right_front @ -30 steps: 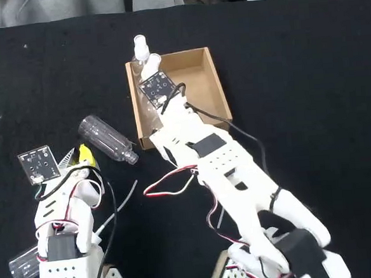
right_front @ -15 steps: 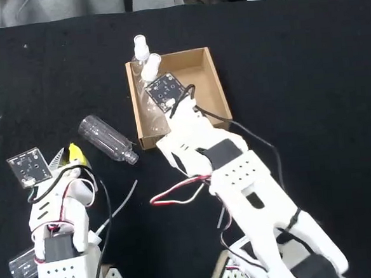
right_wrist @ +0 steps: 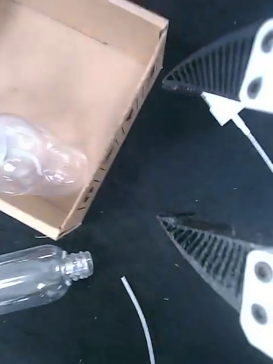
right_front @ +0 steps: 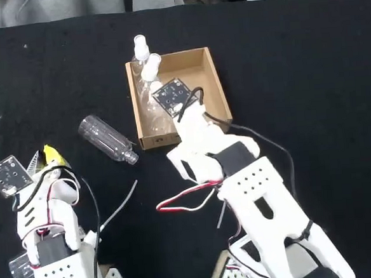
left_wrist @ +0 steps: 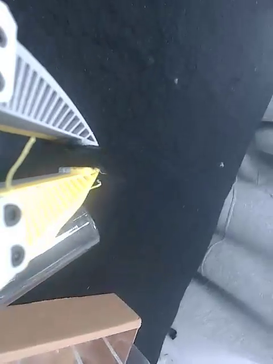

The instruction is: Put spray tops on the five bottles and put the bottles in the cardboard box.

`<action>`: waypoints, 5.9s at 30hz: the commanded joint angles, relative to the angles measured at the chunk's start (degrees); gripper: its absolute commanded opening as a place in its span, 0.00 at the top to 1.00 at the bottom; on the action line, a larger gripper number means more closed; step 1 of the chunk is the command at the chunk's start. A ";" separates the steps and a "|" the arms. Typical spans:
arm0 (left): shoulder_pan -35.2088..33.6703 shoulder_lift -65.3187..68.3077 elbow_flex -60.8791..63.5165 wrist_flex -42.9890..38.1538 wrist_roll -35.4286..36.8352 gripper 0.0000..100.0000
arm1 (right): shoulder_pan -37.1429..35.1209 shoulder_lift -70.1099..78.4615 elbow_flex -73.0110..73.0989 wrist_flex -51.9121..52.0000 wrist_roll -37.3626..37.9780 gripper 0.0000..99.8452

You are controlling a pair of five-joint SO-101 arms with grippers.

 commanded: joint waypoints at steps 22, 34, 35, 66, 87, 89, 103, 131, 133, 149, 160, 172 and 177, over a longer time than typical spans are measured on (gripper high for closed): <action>-4.35 -0.70 1.27 -2.64 -0.44 0.95 | -16.35 -1.98 -18.15 15.30 2.64 0.81; -4.44 -0.70 1.27 -2.64 -0.53 0.95 | -19.43 11.03 -23.08 9.76 5.36 0.72; -4.44 -0.70 1.27 -2.64 -0.44 0.95 | -19.69 13.14 -24.31 9.76 5.54 0.71; -7.25 -0.62 1.27 -4.57 -0.09 0.95 | -19.34 62.29 -66.07 9.76 5.63 0.71; -7.25 -0.70 1.27 -4.57 -0.09 0.95 | -14.68 84.79 -83.12 10.29 5.71 0.77; -7.25 -0.70 1.27 -4.57 -0.09 0.95 | -14.59 84.79 -83.12 10.29 5.71 0.81; -7.25 -0.70 1.27 -4.57 -0.18 0.95 | -14.59 84.26 -84.18 12.66 5.63 0.87; -7.08 -0.70 1.27 -4.57 -0.53 0.95 | -14.77 81.19 -102.46 38.51 5.71 0.87; -7.08 -0.70 1.27 -4.57 -0.53 0.95 | -14.77 81.19 -102.46 38.51 5.71 0.87; -7.16 -0.70 1.27 -4.57 -0.53 0.95 | -14.68 81.10 -102.73 38.59 5.71 0.98; -7.16 -0.70 1.27 -4.57 -0.53 0.95 | -14.77 68.44 -89.36 38.51 5.71 0.98; -7.08 -0.70 1.27 -4.57 -0.53 0.95 | -15.38 52.09 -73.45 38.42 5.71 0.98; -6.90 -0.62 1.27 -4.57 -0.53 0.95 | -15.56 45.23 -66.59 38.42 5.71 0.98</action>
